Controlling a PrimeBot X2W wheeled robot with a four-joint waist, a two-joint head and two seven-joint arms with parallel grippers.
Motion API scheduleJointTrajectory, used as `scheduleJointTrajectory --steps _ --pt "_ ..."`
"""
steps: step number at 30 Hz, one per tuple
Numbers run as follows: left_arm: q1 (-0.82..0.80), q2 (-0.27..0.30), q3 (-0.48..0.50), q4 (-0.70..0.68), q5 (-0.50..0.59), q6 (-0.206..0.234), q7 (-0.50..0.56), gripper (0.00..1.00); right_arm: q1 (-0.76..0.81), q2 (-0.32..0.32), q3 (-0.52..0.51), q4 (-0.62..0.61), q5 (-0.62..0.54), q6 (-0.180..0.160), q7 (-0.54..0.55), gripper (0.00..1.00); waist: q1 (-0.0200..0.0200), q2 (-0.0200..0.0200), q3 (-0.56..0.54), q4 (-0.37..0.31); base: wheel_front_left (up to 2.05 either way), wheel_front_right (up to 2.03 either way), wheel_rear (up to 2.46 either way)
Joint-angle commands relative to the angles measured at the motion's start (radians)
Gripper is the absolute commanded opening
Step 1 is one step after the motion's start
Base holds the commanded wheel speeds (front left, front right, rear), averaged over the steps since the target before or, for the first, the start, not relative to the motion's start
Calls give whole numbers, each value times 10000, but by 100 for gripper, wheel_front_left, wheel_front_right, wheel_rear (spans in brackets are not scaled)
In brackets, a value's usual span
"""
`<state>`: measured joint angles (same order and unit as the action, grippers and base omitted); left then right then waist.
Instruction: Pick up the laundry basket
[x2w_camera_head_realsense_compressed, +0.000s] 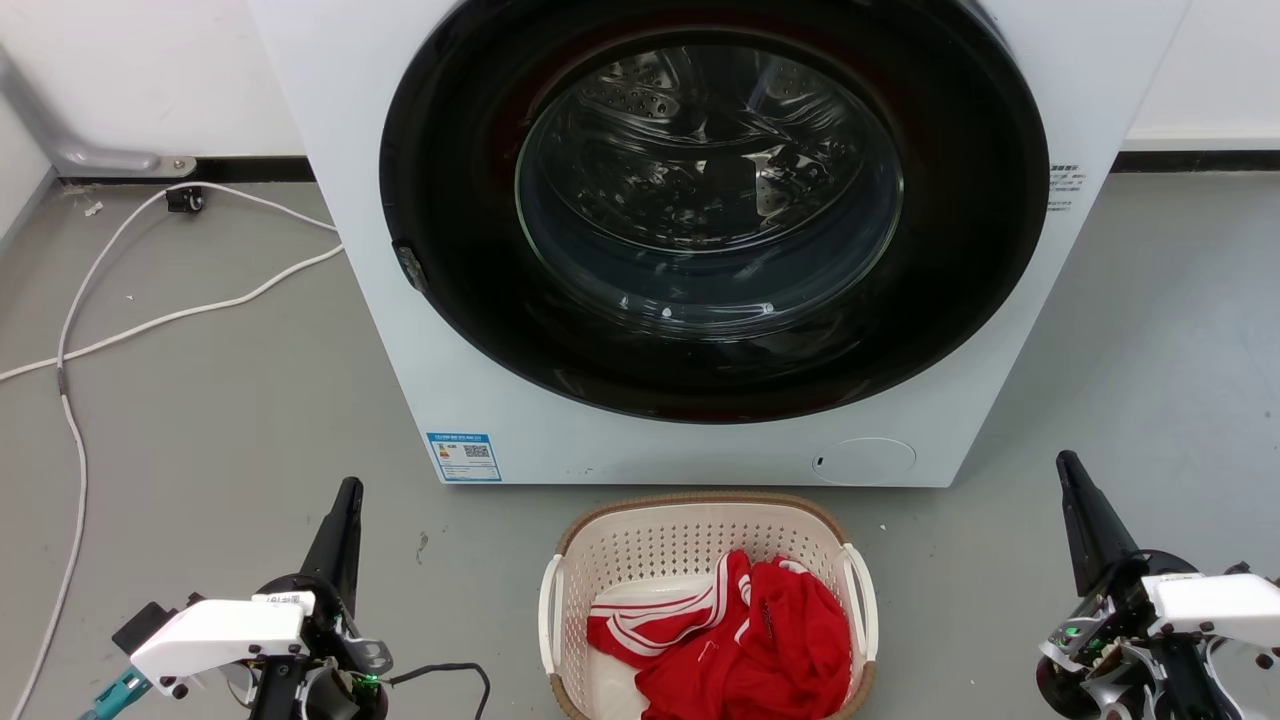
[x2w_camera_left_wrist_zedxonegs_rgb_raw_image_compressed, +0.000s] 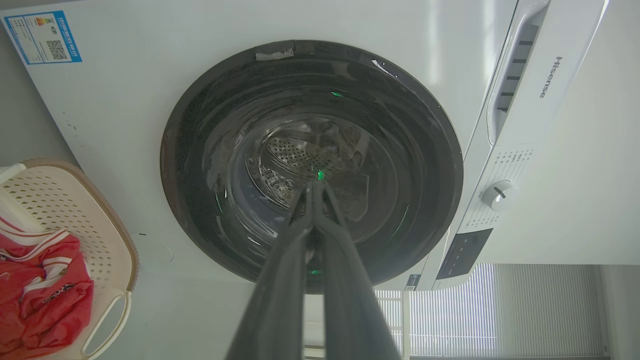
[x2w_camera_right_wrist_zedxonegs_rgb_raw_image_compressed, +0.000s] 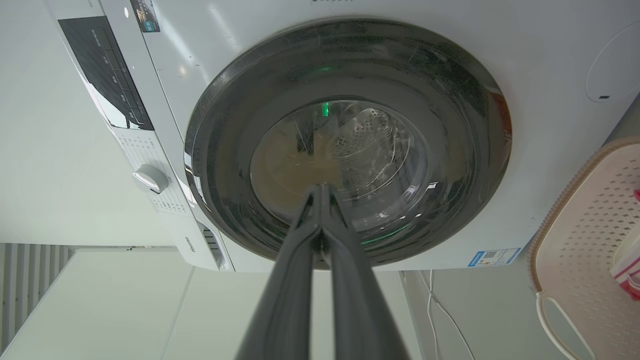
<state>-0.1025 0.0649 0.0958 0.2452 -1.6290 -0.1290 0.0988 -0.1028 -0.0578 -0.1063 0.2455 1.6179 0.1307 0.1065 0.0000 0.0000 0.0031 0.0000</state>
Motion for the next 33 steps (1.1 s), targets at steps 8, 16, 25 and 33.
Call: scheduleJointTrajectory --steps 8,16,25,33 --pt "-105 -24 42 17 61 -33 30 0 -116 44 -25 10 -76 0 35 0 0 0 0 0 0 0 0" --pt "-107 -35 58 19 83 -33 48 0 -118 49 -34 11 -82 0 44 0 0 0 0 0 0 0 0" --pt "-110 -52 79 19 101 -33 71 0 -119 53 -41 12 -79 0 52 0 0 0 0 0 0 0 0" --pt "40 -61 -160 12 122 8 -144 100 128 29 22 -28 -115 0 -151 100 0 0 5 1 0 0 0"
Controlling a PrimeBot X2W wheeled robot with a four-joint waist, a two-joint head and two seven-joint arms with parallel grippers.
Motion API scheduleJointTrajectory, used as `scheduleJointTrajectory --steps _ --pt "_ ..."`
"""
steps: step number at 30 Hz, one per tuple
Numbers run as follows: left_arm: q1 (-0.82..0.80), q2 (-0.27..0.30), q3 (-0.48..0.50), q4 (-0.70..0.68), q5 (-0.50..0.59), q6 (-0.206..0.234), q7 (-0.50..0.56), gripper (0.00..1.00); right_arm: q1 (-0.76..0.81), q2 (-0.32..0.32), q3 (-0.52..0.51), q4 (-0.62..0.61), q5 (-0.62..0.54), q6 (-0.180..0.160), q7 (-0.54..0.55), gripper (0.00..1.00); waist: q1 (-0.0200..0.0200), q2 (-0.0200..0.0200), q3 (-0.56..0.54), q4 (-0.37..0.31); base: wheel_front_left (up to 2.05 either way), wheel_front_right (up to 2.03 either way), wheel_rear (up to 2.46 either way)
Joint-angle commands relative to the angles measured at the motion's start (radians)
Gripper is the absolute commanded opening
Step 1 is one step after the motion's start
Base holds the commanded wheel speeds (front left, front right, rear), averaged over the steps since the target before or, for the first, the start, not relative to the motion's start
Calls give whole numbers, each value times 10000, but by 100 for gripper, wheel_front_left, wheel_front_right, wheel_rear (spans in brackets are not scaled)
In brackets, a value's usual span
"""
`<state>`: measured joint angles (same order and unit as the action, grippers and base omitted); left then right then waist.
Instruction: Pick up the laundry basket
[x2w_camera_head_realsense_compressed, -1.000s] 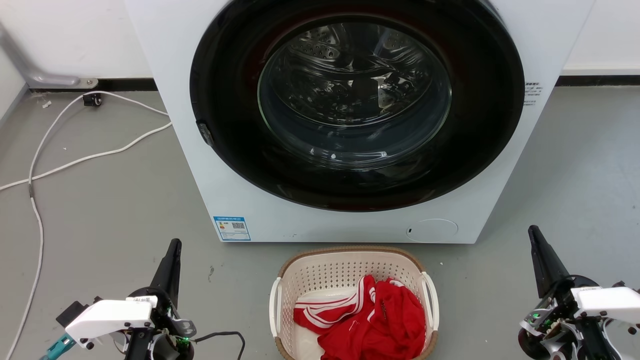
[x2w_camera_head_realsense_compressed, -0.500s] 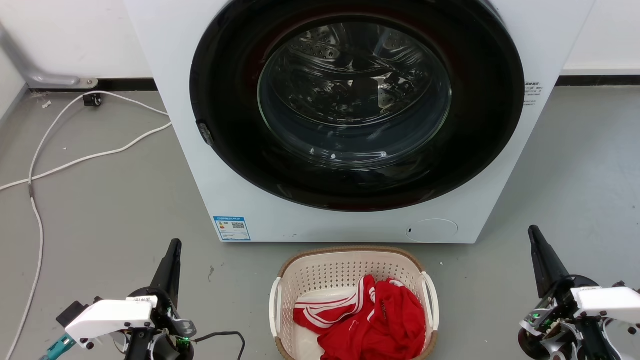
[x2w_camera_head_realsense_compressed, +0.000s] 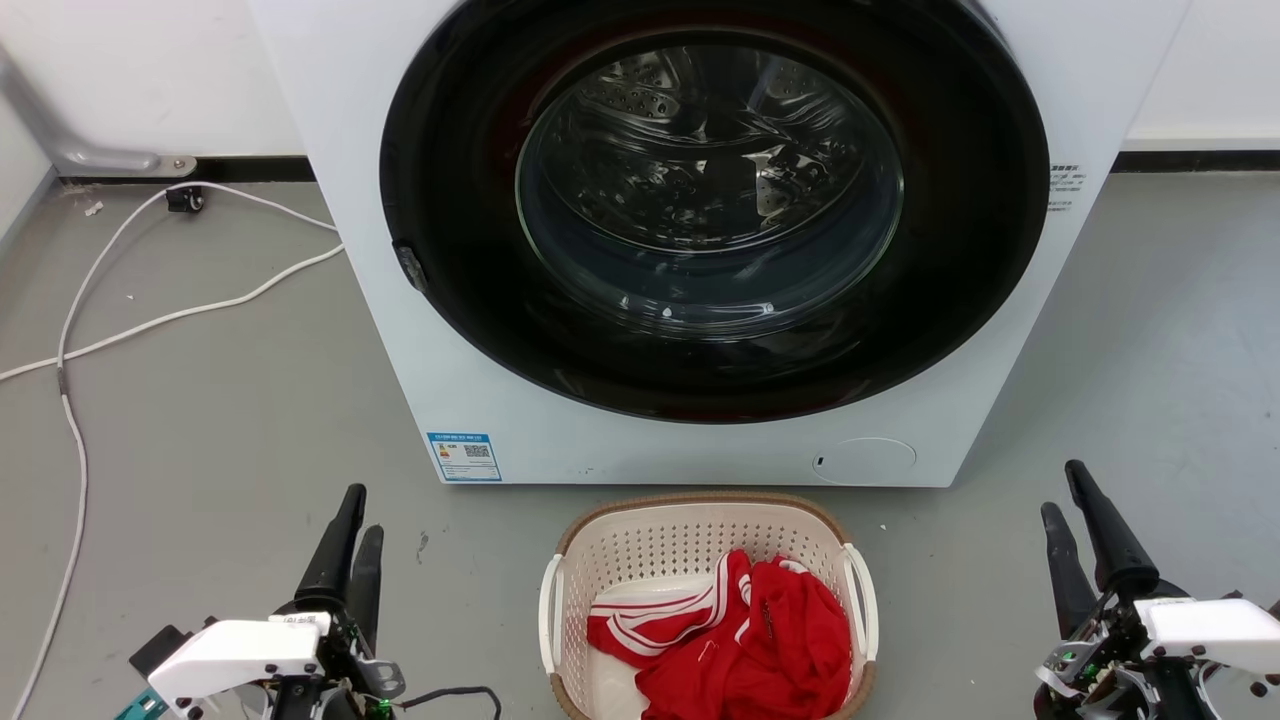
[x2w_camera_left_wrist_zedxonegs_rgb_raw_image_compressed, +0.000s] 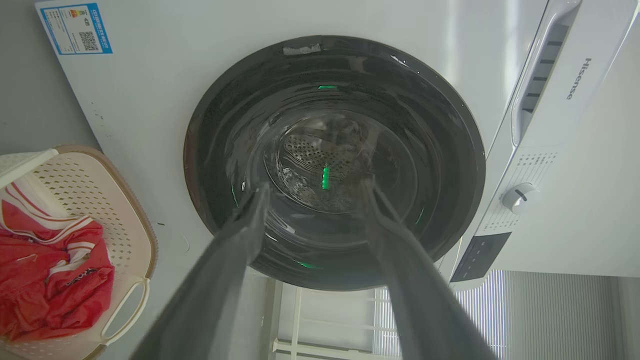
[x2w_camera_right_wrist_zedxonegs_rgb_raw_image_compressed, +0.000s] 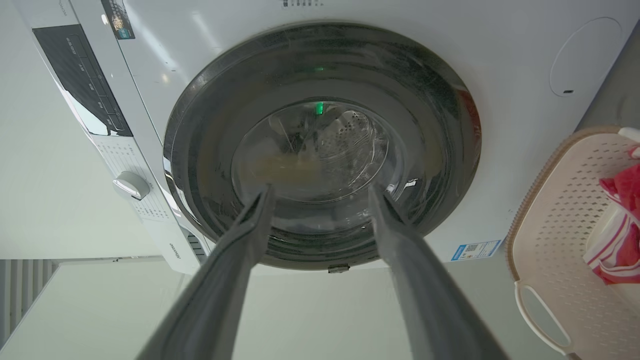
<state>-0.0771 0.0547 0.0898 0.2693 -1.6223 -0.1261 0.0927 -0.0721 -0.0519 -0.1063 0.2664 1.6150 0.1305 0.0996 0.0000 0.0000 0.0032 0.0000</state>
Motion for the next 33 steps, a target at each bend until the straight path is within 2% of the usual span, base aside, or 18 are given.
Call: scheduleJointTrajectory --steps 1,7,11,25,33 --pt "-218 40 -161 -257 70 -22 -139 100 -160 -30 42 -261 -124 2 -135 100 0 0 5 1 0 0 0" --pt "-235 35 -387 -409 383 -24 -394 100 -73 -98 165 -337 -503 2 -408 100 0 0 8 8 0 0 0" --pt "-225 32 -481 -528 1137 -26 -579 100 -49 -183 251 -321 -1188 2 -608 100 0 0 4 14 0 0 0" --pt "-132 20 -1072 -845 4591 50 -1160 100 122 -109 145 -781 -5390 2 -1196 100 0 0 -19 47 0 0 0" --pt "-120 14 -1440 -877 6278 182 -1454 100 252 -48 204 -1070 -7397 2 -1370 100 0 0 -18 72 0 0 0"
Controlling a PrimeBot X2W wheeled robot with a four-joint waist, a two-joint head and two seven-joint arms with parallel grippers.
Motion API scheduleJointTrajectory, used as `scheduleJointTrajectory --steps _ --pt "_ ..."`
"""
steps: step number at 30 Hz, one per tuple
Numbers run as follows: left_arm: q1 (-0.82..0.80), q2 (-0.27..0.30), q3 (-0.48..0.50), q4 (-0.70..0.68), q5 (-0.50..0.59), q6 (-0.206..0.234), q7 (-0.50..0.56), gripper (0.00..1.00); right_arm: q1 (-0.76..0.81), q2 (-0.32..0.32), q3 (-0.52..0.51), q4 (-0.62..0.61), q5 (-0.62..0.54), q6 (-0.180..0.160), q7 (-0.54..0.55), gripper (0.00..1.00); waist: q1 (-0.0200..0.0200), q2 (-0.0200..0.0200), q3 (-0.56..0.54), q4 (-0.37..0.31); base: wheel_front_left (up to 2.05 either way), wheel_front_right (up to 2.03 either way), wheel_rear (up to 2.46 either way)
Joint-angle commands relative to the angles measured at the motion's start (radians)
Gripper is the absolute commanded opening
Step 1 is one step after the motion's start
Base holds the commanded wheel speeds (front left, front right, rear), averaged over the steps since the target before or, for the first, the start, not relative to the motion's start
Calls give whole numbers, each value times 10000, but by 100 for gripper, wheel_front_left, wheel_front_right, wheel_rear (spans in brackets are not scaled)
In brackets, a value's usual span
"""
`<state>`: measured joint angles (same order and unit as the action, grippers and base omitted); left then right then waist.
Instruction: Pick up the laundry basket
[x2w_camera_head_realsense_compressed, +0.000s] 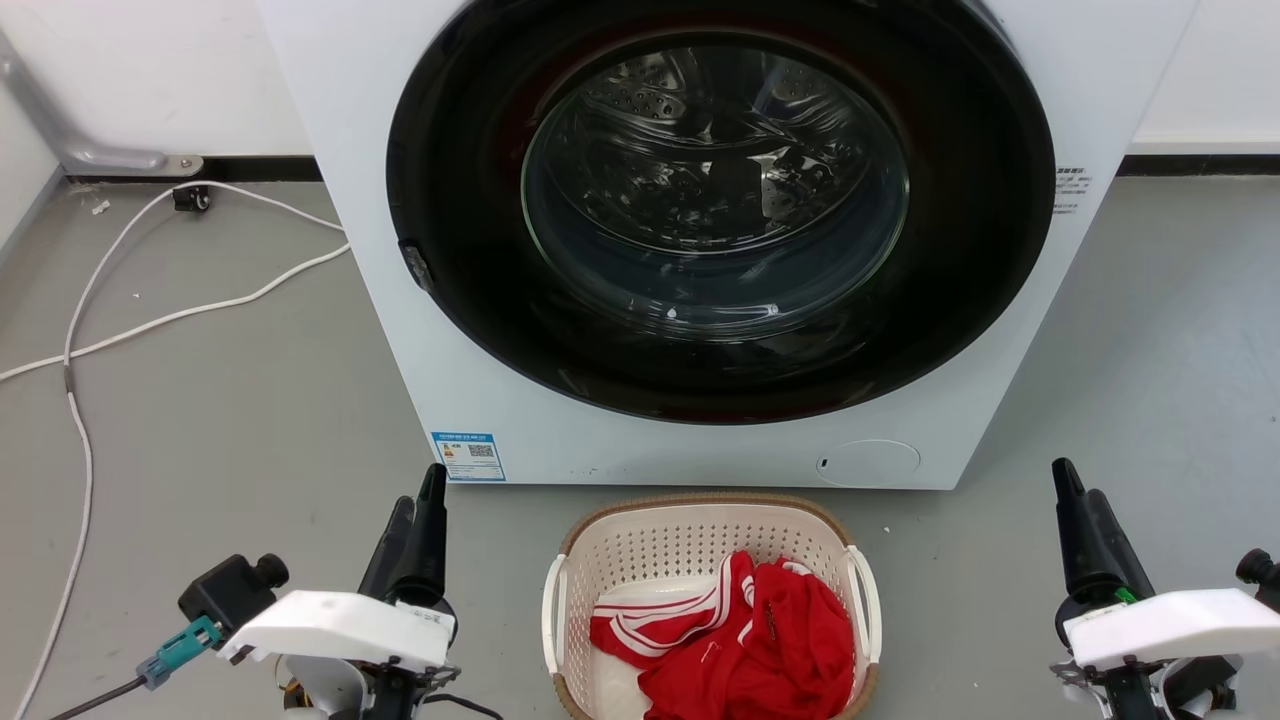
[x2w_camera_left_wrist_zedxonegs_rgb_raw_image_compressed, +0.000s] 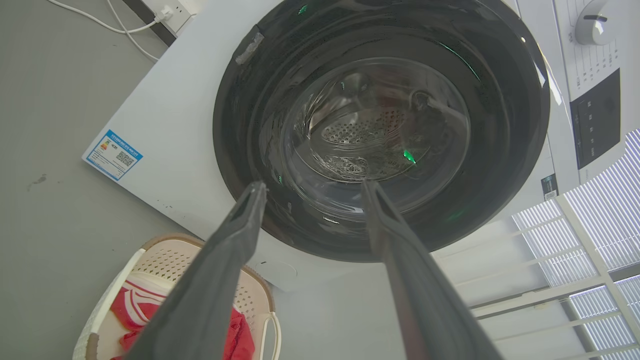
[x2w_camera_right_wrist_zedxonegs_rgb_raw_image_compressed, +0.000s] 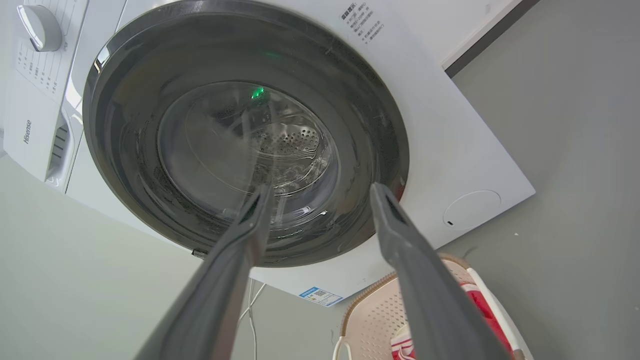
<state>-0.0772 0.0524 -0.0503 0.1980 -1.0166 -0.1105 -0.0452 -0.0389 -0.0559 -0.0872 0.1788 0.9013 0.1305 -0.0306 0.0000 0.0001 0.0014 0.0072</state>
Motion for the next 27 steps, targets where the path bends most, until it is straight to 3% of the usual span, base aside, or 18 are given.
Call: scheduleJointTrajectory --steps 1,11,12,27 --pt "-118 36 -77 -162 413 41 -108 100 -60 -3 3 -233 -478 2 -74 100 0 -1 2 4 0 0 0" --pt "-75 27 -383 -97 2163 134 -438 100 140 24 17 -654 -2291 2 -219 100 0 -1 -19 32 0 0 0" --pt "-63 30 -479 -54 2797 217 -568 100 237 29 27 -837 -2928 2 -186 100 0 -1 -24 44 0 0 0" --pt "-37 85 -845 87 4738 424 -989 100 573 36 2 -1494 -4841 2 33 100 0 -1 -38 52 0 0 0"
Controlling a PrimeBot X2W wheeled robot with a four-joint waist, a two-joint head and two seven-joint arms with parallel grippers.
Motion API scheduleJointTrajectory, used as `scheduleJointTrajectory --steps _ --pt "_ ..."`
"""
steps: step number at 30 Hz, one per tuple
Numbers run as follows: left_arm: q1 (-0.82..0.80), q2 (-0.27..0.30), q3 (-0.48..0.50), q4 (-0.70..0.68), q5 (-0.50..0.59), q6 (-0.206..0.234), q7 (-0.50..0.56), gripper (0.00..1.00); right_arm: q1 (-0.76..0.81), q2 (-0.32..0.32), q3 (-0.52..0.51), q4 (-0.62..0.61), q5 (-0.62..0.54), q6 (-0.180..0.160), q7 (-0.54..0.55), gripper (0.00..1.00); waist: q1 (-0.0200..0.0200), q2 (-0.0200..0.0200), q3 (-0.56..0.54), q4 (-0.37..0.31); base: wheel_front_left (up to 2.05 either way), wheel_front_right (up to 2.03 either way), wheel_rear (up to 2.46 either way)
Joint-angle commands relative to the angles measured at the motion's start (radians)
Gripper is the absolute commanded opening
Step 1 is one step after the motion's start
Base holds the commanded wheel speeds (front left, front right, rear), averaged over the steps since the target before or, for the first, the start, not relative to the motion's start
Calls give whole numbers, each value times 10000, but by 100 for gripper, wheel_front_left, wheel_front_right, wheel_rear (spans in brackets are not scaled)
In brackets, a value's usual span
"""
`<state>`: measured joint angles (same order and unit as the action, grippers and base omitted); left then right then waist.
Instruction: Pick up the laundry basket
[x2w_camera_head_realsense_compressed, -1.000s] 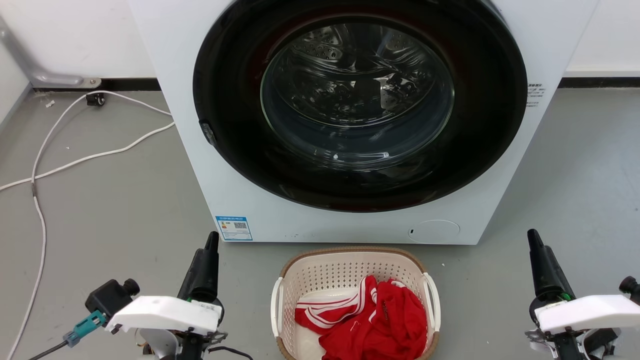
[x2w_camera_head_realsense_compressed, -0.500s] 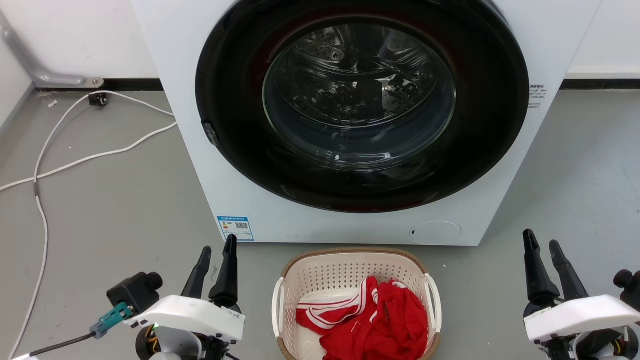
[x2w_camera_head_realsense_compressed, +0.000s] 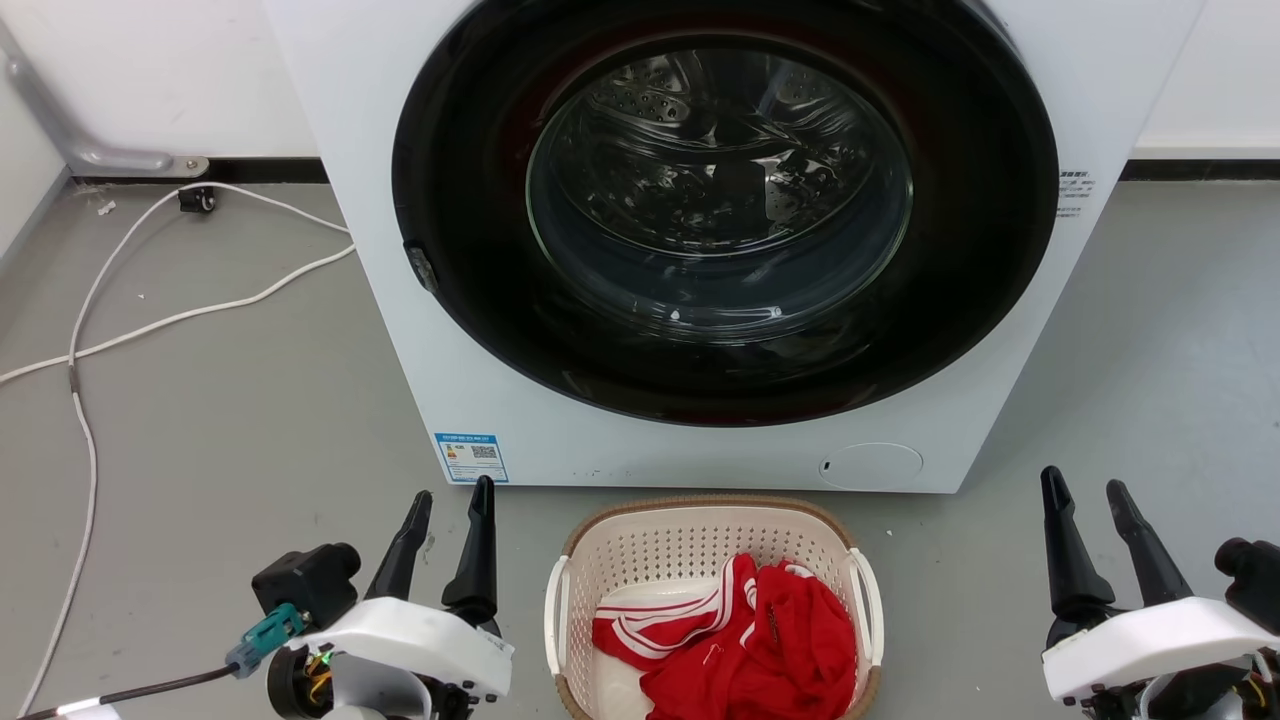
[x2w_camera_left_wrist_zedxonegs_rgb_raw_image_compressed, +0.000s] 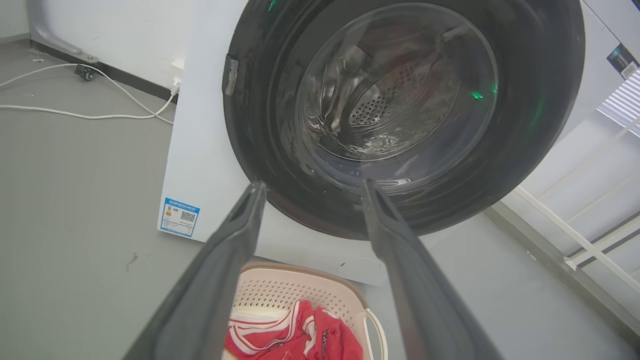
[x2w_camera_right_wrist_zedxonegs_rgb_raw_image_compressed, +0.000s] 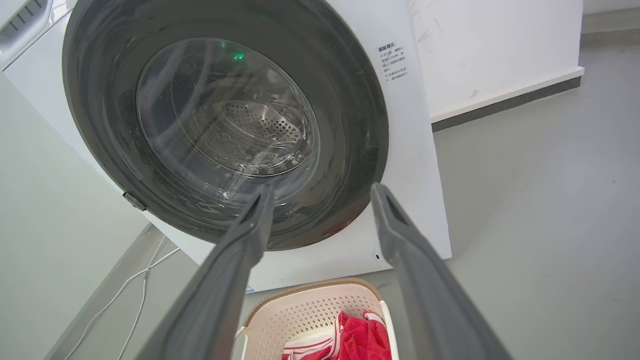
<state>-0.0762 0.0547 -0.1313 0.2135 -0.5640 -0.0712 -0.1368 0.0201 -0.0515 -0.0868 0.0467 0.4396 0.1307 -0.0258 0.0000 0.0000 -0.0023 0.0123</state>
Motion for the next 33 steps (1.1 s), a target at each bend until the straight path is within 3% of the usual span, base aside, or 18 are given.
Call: scheduleJointTrajectory --steps 1,33 --pt "-47 62 -49 -46 319 54 -100 100 3 -7 2 -212 -359 0 -5 100 0 0 -5 4 0 0 0" --pt "-17 28 -400 303 3018 157 -815 100 621 6 131 -1005 -3074 -1 130 100 0 0 -55 26 0 0 0"
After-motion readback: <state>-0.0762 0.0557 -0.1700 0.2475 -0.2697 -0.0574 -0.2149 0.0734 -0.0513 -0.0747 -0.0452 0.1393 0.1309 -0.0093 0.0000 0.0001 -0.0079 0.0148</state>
